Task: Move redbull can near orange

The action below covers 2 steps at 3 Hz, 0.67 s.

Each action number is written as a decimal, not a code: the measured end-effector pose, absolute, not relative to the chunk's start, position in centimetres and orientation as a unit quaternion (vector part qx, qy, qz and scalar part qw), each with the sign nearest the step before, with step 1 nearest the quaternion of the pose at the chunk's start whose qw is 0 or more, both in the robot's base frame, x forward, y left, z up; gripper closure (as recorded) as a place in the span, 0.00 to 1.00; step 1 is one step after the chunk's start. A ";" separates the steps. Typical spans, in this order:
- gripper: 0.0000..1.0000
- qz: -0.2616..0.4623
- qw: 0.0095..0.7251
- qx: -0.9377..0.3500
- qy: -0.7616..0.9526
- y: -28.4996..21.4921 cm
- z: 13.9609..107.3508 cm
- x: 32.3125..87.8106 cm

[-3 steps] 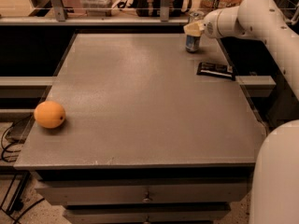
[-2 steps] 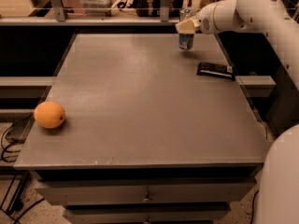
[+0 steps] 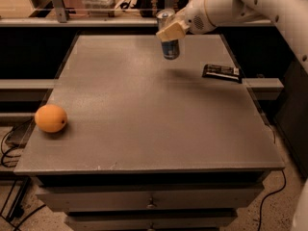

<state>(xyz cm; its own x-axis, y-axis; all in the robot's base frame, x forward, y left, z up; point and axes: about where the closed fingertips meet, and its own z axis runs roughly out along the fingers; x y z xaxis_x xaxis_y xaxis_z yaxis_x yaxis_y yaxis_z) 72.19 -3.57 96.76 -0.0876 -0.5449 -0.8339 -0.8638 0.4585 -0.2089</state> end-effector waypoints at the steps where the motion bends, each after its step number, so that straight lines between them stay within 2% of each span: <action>1: 1.00 0.175 0.458 -0.498 0.715 -3.2 96.6 71.7; 2: 1.00 0.180 0.448 -0.502 0.717 -2.9 96.0 72.0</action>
Offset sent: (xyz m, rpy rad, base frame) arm 0.0009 0.0054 -0.0106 -0.0210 0.0452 0.0327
